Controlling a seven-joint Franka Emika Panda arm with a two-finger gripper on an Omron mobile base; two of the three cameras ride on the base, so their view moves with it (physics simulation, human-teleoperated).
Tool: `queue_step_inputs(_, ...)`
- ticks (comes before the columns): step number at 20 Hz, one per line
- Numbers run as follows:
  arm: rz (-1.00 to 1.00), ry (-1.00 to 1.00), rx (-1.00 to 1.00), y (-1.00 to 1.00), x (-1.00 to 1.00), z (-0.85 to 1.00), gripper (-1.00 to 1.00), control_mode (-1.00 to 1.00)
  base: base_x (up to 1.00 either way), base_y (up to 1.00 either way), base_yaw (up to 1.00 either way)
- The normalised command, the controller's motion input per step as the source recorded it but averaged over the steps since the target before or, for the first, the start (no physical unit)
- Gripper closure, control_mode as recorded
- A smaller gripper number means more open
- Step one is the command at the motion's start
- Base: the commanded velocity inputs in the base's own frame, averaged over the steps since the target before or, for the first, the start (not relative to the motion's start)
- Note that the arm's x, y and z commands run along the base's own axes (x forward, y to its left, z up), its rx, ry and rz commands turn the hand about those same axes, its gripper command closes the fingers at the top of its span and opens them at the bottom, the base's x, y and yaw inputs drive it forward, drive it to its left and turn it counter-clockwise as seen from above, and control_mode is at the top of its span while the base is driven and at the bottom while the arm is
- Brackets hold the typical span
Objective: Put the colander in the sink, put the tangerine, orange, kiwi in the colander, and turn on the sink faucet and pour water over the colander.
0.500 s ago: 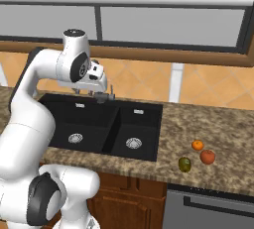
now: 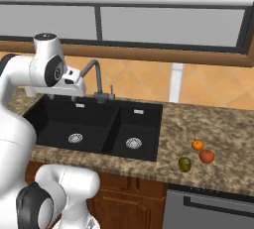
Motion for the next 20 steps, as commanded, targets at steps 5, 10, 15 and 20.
queue_step_inputs(5,0.0,0.07,-0.02,1.0,-0.26,-0.13,-1.0,-1.0,0.0,0.0,0.0)
queue_step_inputs(10,0.0,0.1,0.0,1.0,-0.02,-0.14,-1.0,-1.0,0.0,0.0,0.0)
queue_step_inputs(15,-0.01,0.04,0.0,1.0,0.0,-0.21,-1.0,-1.0,0.0,0.0,0.0)
queue_step_inputs(20,-0.02,0.0,0.0,0.94,0.06,-0.33,-1.0,-1.0,0.0,0.0,0.0)
